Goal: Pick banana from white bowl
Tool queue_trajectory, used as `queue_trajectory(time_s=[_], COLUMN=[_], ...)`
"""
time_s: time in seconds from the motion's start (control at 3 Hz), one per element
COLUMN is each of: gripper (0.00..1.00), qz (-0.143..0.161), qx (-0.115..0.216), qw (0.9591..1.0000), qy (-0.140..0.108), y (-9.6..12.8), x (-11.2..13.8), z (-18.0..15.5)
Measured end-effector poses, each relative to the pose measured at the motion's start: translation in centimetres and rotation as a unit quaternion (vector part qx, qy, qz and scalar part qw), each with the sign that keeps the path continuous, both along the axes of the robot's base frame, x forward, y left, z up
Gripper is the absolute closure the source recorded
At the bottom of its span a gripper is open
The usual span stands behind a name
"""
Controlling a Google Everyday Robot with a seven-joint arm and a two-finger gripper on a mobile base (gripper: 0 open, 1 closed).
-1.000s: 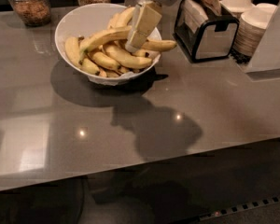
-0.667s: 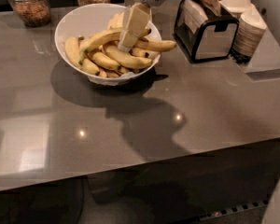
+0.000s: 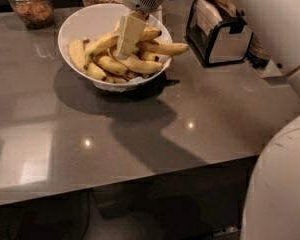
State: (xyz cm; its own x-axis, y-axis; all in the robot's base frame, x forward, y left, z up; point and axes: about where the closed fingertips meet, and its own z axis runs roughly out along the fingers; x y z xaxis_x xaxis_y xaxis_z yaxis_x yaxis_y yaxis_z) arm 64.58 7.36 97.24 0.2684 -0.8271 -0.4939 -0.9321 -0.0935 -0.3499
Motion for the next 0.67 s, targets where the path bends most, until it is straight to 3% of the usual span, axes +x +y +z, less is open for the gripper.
queue_trajectory(time_s=[0.33, 0.67], gripper=[0.09, 0.28], qz=[-0.001, -0.003], qx=[-0.019, -0.036], qw=[0.9998, 0.9993], qy=[0.007, 0.013], y=[0.5, 0.7], x=[0.6, 0.9], z=[-1.5, -2.8])
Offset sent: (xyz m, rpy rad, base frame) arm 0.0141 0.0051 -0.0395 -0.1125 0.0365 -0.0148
